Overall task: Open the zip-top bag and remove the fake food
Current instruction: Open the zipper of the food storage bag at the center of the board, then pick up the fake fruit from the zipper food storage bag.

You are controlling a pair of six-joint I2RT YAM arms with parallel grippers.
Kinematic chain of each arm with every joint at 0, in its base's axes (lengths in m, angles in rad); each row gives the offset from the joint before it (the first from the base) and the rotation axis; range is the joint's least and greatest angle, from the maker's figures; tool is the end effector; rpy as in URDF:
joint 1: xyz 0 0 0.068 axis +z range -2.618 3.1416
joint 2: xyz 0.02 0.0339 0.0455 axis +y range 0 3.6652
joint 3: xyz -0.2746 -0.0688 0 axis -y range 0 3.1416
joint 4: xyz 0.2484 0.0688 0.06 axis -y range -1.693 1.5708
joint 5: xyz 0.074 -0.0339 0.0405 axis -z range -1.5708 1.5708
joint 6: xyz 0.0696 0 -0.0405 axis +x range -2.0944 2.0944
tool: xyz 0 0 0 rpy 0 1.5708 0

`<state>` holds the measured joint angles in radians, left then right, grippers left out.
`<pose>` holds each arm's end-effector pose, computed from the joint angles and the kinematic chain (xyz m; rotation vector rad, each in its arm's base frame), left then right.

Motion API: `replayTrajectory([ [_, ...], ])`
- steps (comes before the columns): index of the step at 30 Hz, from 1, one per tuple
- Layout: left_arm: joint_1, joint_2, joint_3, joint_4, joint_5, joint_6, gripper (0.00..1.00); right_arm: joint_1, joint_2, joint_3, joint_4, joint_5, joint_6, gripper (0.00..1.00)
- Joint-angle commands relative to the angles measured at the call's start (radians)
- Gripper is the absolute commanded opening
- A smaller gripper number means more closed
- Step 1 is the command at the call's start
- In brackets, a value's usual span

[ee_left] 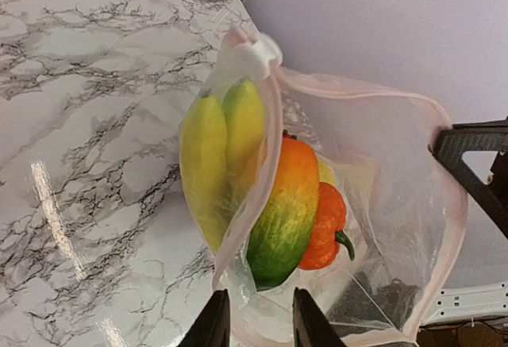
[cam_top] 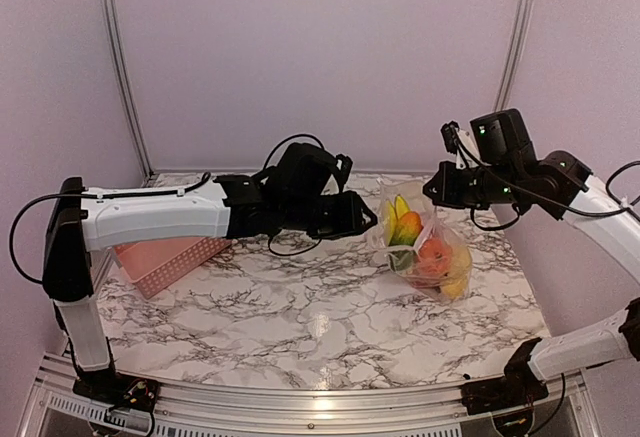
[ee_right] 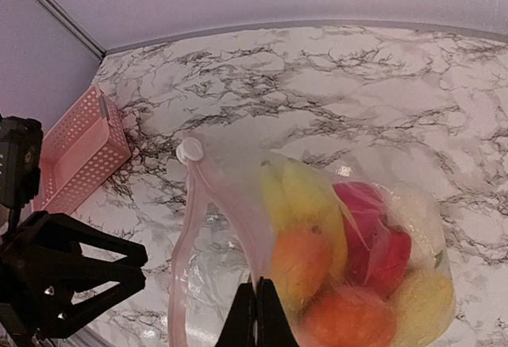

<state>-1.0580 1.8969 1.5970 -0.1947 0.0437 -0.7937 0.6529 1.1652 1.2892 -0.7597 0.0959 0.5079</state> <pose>0.2374 -0.4279 0.2894 0.3309 2.2629 -1.1207 0.2154 0.1563 0.3710 -0.1089 2.2538 0.5340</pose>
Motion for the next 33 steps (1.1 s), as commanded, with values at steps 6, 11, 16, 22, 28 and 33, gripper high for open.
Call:
replayTrajectory([
  [6,-0.055,-0.118,0.097,-0.173,-0.165,0.193,0.37,0.069,0.029,0.065,0.038,0.022,0.044,0.00],
  [11,-0.066,-0.028,0.142,-0.117,-0.074,0.201,0.37,0.071,0.033,0.065,0.056,0.001,0.056,0.00],
  [16,-0.069,0.099,0.226,-0.090,-0.063,0.200,0.43,0.072,0.030,0.060,0.061,-0.008,0.069,0.00],
  [22,-0.071,0.169,0.266,-0.099,-0.128,0.218,0.51,0.073,0.028,0.056,0.067,-0.020,0.080,0.00],
  [28,-0.071,0.216,0.268,-0.106,-0.179,0.227,0.62,0.080,0.026,0.053,0.084,-0.025,0.093,0.00],
  [33,-0.071,0.259,0.291,-0.117,-0.203,0.225,0.73,0.096,0.032,0.056,0.089,-0.022,0.099,0.00],
])
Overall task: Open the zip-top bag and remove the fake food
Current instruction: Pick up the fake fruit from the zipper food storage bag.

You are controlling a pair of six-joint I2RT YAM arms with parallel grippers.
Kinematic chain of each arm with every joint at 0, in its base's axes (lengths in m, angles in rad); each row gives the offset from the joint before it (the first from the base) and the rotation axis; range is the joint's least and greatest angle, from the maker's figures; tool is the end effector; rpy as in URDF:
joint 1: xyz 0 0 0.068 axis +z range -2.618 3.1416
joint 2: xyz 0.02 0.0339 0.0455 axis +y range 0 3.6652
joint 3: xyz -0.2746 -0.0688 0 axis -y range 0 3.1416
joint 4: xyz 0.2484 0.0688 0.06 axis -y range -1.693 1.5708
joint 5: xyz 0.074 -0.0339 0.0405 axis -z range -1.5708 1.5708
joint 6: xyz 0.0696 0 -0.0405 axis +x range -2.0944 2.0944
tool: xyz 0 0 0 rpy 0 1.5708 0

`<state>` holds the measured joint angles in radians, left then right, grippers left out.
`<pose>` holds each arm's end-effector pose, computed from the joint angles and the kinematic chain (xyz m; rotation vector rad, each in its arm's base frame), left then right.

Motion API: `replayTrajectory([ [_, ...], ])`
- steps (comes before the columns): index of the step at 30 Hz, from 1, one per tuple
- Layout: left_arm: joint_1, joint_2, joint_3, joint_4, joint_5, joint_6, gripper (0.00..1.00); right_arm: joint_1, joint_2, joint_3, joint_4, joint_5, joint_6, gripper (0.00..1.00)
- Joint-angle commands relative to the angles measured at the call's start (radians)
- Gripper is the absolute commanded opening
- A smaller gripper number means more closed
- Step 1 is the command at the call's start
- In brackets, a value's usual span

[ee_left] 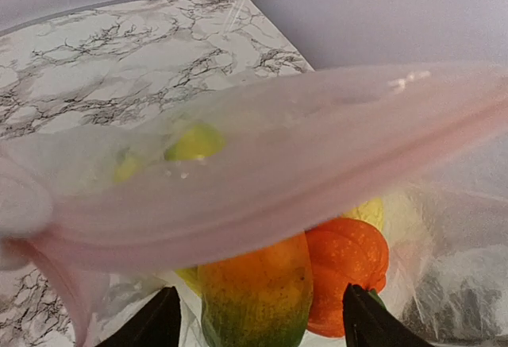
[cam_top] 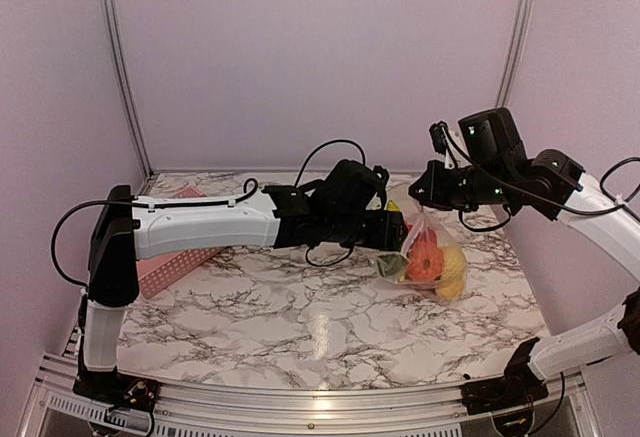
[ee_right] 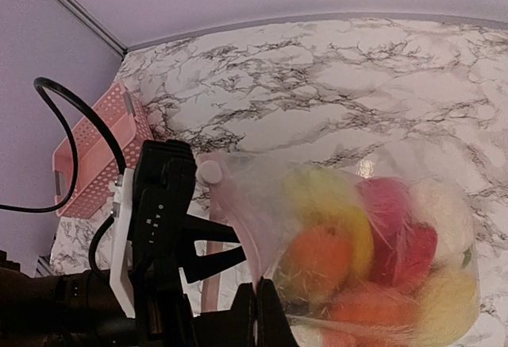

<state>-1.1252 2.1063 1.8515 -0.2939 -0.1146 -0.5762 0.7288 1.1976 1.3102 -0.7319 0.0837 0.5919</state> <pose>0.2390 -0.4818 0.2705 0.5391 2.1808 -0.8615 0.2103 0.1799 0.3735 -0.1061 2.2615 0.6405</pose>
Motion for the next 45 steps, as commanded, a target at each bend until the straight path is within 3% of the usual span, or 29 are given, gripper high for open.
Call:
replayTrajectory([
  [1,-0.004,0.054,0.038,-0.018,-0.052,0.006,0.76,0.022,0.000,0.035,0.062,-0.009,0.015,0.00],
  [7,-0.004,0.080,0.033,-0.015,-0.062,-0.010,0.86,0.036,0.001,0.037,0.068,-0.005,0.024,0.00],
  [12,-0.004,0.101,0.030,0.008,-0.051,-0.021,0.88,0.043,0.006,0.035,0.075,-0.009,0.028,0.00],
  [14,-0.004,0.110,0.029,0.016,-0.051,-0.028,0.84,0.042,0.006,0.035,0.077,-0.010,0.028,0.00],
  [24,-0.004,0.090,0.010,0.052,-0.036,-0.026,0.44,0.045,0.006,0.023,0.081,-0.006,0.030,0.00],
  [31,-0.004,0.017,-0.078,0.133,-0.022,-0.019,0.39,0.044,0.006,0.015,0.083,0.006,0.030,0.00],
  [45,-0.013,-0.173,-0.272,0.283,0.024,-0.044,0.38,0.044,0.021,-0.035,0.104,0.034,0.032,0.00],
])
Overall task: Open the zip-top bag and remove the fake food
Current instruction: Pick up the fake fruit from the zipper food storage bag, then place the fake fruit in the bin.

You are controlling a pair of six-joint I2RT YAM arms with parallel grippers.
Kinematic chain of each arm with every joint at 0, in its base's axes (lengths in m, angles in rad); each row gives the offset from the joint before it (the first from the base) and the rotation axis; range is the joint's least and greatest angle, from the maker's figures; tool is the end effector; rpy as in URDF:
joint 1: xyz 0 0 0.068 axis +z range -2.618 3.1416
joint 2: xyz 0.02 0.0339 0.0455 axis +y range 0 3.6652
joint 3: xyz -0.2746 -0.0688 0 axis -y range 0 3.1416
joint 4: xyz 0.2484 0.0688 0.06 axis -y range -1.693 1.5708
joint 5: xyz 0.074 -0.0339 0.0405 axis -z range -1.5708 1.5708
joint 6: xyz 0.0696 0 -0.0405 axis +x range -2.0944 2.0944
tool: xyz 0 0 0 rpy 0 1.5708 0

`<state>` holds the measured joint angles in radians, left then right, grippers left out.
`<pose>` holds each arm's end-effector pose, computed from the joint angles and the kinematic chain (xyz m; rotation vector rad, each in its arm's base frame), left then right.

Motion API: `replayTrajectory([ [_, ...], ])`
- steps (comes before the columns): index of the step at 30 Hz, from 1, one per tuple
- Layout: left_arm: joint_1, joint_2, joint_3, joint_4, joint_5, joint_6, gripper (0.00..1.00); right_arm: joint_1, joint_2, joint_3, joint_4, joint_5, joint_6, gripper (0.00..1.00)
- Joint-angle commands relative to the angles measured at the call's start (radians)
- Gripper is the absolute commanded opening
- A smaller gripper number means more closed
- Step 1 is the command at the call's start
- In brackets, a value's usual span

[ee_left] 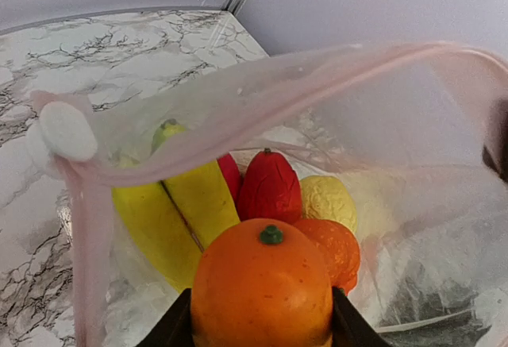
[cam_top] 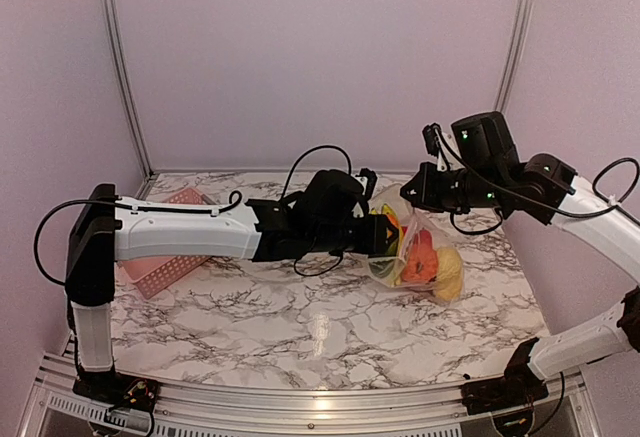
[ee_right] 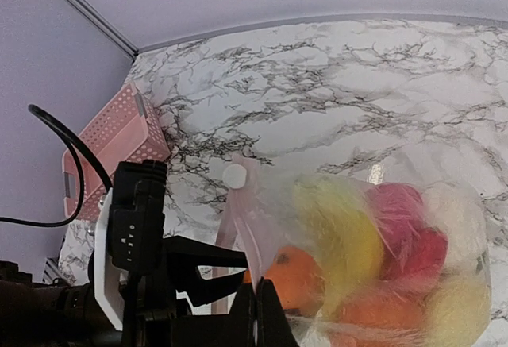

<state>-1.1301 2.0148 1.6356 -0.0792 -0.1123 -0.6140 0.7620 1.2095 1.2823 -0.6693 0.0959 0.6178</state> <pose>0.2286 -0.4664 0.2619 0.4804 2.1173 -0.9543 0.2107 0.1918 0.3678 -0.1048 2.2442 0.6741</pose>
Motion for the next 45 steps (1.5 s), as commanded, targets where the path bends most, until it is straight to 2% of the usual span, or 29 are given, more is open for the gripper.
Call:
replayTrajectory([
  [1,-0.008,-0.097,-0.075,0.095,0.022,-0.012,0.38,0.011,0.012,-0.008,0.042,0.023,0.006,0.00],
  [14,0.005,-0.301,-0.267,0.173,-0.050,-0.038,0.40,0.011,0.042,-0.011,0.066,0.023,0.012,0.00],
  [23,0.060,-0.464,-0.368,0.114,-0.174,-0.049,0.40,0.010,0.071,0.010,0.068,0.021,0.003,0.00],
  [28,0.159,-0.537,-0.427,0.017,-0.251,-0.056,0.41,0.011,0.079,0.027,0.065,0.015,-0.007,0.00],
  [33,0.309,-0.563,-0.480,-0.048,-0.300,-0.061,0.41,0.010,0.073,0.029,0.065,0.021,-0.024,0.00],
  [39,0.526,-0.518,-0.497,-0.086,-0.286,-0.069,0.41,0.011,0.068,0.028,0.061,0.014,-0.044,0.00],
  [45,0.678,-0.410,-0.483,-0.095,-0.223,-0.094,0.41,0.010,0.061,0.021,0.073,-0.006,-0.052,0.00],
])
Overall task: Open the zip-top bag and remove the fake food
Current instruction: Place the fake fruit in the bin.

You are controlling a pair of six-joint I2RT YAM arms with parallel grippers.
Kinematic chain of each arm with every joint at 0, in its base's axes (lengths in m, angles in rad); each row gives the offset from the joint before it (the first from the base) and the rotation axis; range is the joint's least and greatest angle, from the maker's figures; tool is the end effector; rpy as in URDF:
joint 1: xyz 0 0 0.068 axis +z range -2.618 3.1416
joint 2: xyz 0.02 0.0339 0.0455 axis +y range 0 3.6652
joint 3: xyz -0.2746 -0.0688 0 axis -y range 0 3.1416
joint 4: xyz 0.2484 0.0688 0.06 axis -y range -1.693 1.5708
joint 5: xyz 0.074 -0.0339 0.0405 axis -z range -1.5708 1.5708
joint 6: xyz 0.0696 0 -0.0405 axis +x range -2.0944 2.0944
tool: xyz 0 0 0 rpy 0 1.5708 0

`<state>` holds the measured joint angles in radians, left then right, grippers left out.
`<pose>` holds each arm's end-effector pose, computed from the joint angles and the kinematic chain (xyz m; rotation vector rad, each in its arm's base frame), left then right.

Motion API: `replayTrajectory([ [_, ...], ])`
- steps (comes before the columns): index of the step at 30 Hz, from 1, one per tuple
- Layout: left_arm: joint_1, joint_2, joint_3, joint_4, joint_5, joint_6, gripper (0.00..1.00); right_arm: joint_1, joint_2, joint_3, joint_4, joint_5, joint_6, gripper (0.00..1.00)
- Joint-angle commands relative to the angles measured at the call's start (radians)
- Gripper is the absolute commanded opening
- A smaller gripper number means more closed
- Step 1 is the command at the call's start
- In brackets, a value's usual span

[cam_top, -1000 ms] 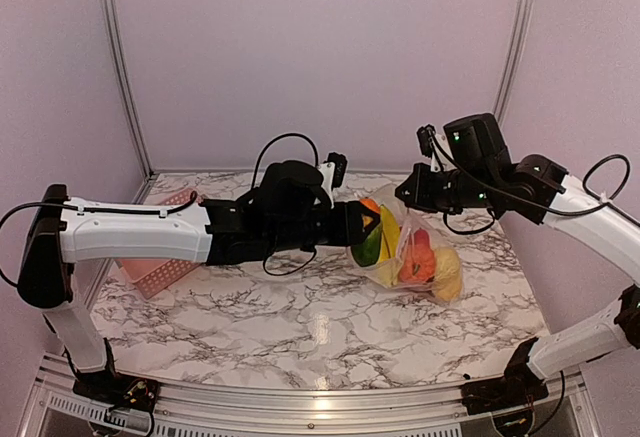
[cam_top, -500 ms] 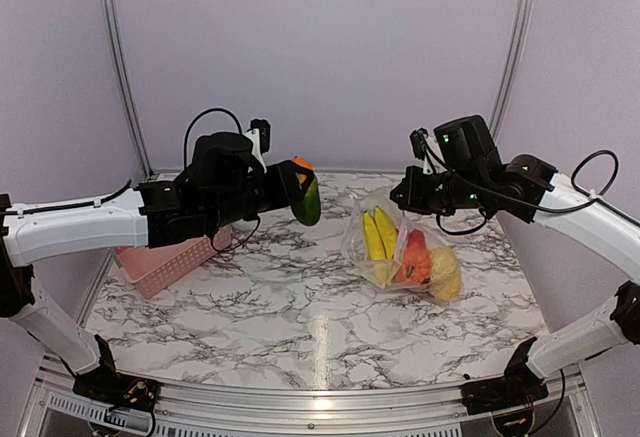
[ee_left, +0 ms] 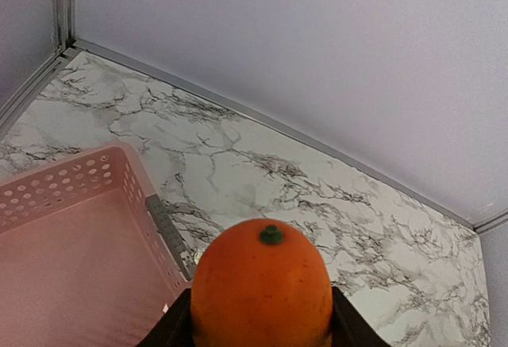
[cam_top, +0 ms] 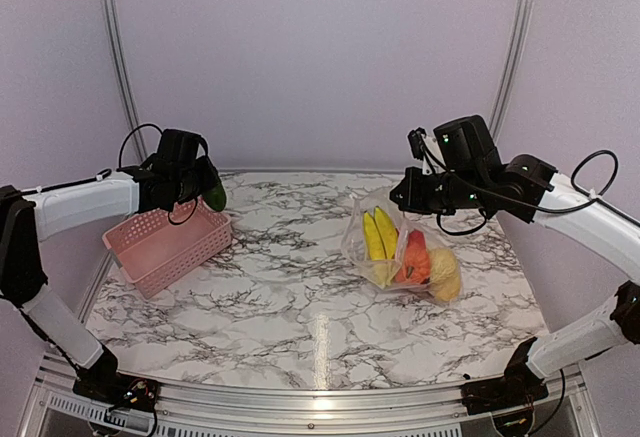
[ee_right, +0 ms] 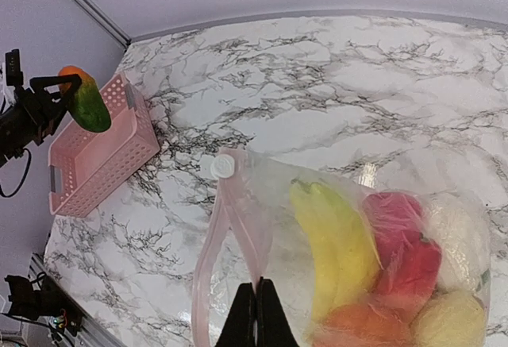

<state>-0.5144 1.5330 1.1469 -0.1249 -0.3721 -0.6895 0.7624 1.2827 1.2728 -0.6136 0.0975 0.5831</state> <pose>0.3463 -0.1666 0.2820 -0.4046 2.0233 -0.3621 0.2269 0.2073 0.3507 -0.1464 2.2621 0.6373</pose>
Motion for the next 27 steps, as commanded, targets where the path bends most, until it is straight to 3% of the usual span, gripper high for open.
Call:
replayTrajectory([
  [1,0.079,0.096,0.012,-0.049,0.044,-0.021,0.41,0.010,-0.013,0.030,0.021,-0.012,-0.017,0.00],
  [11,0.156,0.207,0.019,-0.067,0.077,-0.050,0.44,0.011,-0.025,0.012,0.034,-0.023,-0.017,0.00],
  [21,0.157,0.135,-0.041,-0.051,0.099,-0.032,0.87,0.011,-0.025,0.003,0.046,-0.028,-0.016,0.00],
  [27,0.113,0.041,-0.052,-0.051,0.119,-0.001,0.91,0.011,-0.027,0.006,0.047,-0.027,-0.016,0.00],
])
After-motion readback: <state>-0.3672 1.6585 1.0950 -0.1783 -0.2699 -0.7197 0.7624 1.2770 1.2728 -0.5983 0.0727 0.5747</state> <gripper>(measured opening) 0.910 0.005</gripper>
